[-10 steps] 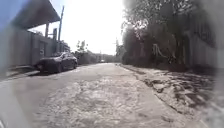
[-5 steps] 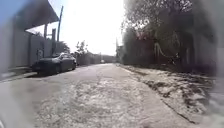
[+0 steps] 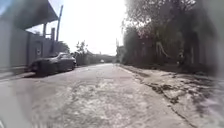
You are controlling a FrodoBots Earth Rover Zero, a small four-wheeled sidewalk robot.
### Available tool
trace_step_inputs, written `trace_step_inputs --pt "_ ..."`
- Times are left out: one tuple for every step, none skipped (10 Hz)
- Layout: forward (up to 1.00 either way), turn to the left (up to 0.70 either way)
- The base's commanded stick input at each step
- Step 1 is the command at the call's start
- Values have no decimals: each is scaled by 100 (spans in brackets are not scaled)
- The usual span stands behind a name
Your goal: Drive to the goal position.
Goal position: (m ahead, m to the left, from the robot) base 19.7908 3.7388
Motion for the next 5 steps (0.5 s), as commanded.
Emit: trace_step_inputs --pt "50 0" --pt "50 0" --pt "50 0" --pt "50 0" --pt "50 0"
